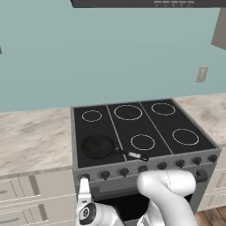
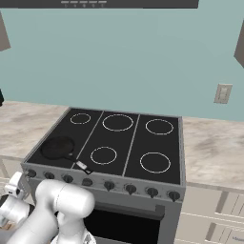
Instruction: Turn off the front left burner of the stove.
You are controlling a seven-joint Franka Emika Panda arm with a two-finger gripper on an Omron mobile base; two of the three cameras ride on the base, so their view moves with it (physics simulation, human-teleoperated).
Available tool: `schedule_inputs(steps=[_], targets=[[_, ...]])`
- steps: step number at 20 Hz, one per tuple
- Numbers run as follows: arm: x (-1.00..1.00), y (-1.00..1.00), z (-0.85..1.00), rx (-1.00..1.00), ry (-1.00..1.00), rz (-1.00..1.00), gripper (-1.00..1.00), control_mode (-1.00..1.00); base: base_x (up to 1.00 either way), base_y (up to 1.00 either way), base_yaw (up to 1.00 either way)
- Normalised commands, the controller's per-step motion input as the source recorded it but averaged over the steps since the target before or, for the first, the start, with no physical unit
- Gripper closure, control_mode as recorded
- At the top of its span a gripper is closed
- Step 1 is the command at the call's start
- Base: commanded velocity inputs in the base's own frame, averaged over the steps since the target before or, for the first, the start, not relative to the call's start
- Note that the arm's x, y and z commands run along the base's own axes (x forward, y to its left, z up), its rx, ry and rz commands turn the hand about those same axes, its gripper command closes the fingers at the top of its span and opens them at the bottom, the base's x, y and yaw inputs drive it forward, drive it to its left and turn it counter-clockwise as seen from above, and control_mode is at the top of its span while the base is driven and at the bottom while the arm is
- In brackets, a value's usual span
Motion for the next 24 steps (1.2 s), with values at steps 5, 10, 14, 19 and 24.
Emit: schedule_inputs(steps=[5,10,14,19,24], targets=[[0.25,-0.04,0.12,0.08,-0.03,0.0,1.0,-1.0,0.0,0.0,0.0],[0.24,-0.02,0.28,0.14,-0.03,0.0,1.0,-1.0,0.0,0.0,0.0],[0.21,-0.07,0.32,0.15,-0.05,-0.01,1.0,-1.0,0.0,0.0,0.0],[0.22,-0.07,0.29,0.17,-0.05,-0.02,1.0,-1.0,0.0,0.0,0.0],[0.22,-0.06,0.31,0.22,-0.06,-0.03,1.0,-1.0,0.0,0.0,0.0]])
